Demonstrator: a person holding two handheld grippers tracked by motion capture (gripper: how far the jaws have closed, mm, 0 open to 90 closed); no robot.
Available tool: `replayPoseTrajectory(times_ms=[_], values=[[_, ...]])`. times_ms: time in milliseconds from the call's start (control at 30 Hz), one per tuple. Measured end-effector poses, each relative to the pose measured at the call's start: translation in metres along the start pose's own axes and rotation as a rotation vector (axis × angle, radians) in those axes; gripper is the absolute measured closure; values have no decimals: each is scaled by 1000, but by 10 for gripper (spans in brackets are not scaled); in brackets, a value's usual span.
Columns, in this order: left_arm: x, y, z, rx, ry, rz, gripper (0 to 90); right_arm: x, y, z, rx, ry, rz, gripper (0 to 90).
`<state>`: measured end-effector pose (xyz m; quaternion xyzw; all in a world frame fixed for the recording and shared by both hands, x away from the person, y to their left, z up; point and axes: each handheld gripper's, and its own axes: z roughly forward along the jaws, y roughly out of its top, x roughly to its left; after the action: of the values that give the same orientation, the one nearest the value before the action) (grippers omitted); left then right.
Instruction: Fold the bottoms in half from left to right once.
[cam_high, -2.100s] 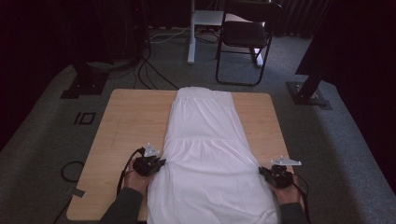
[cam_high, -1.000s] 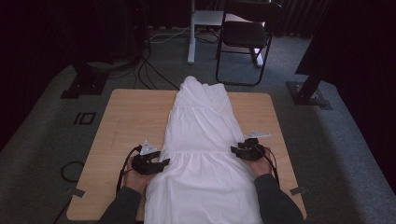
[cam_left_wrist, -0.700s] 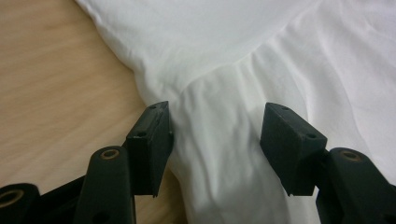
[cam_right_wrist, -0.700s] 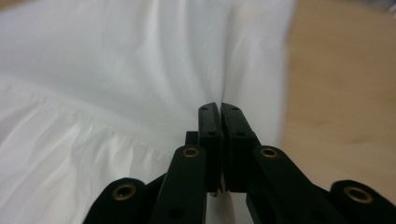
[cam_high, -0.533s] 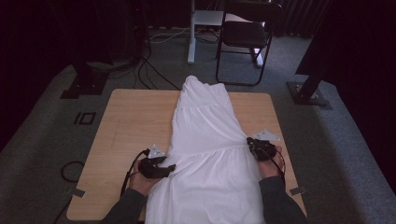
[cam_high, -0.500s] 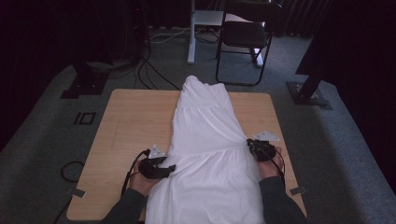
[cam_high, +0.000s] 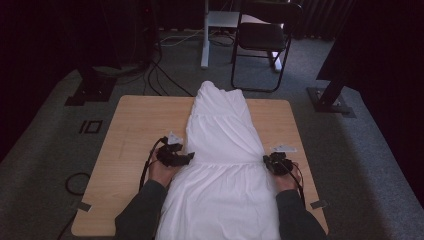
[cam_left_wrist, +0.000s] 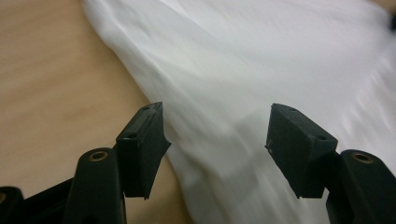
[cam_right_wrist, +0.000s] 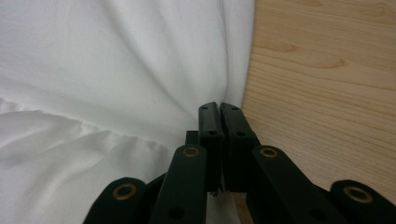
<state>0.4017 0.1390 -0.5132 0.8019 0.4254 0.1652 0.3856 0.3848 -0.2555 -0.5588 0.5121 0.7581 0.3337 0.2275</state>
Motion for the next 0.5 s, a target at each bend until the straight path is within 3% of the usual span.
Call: replayPoseTrajectory(times_ms=[33, 67, 100, 167, 200, 233, 267, 300, 367, 500], values=[[7, 8, 10, 9, 4, -37, 378, -1, -1, 0, -4, 8, 8, 873], [7, 8, 10, 9, 4, -37, 378, -1, -1, 0, -4, 8, 8, 873], [11, 10, 24, 64, 13, -52, 378, -2, -1, 0, -8, 16, 13, 873], [14, 6, 37, 119, 4, -47, 405, -3, -1, 0, -10, 21, 20, 873], [14, 6, 37, 119, 4, -47, 455, -3, -1, 0, -10, 21, 20, 873], [14, 3, 43, 147, -22, -29, 455, -3, -2, 0, -10, 20, 20, 873], [14, 1, 43, 151, -37, -12, 645, -3, -2, 0, -11, 18, 22, 874], [13, -1, 38, 146, -45, -21, 814, -2, -2, 0, -12, 15, 15, 874], [9, -5, 34, 150, -30, 4, 850, -1, -3, -1, -12, 21, 13, 875], [5, -28, 16, 113, -63, 5, 848, 9, -14, -13, -7, 46, -37, 874]])
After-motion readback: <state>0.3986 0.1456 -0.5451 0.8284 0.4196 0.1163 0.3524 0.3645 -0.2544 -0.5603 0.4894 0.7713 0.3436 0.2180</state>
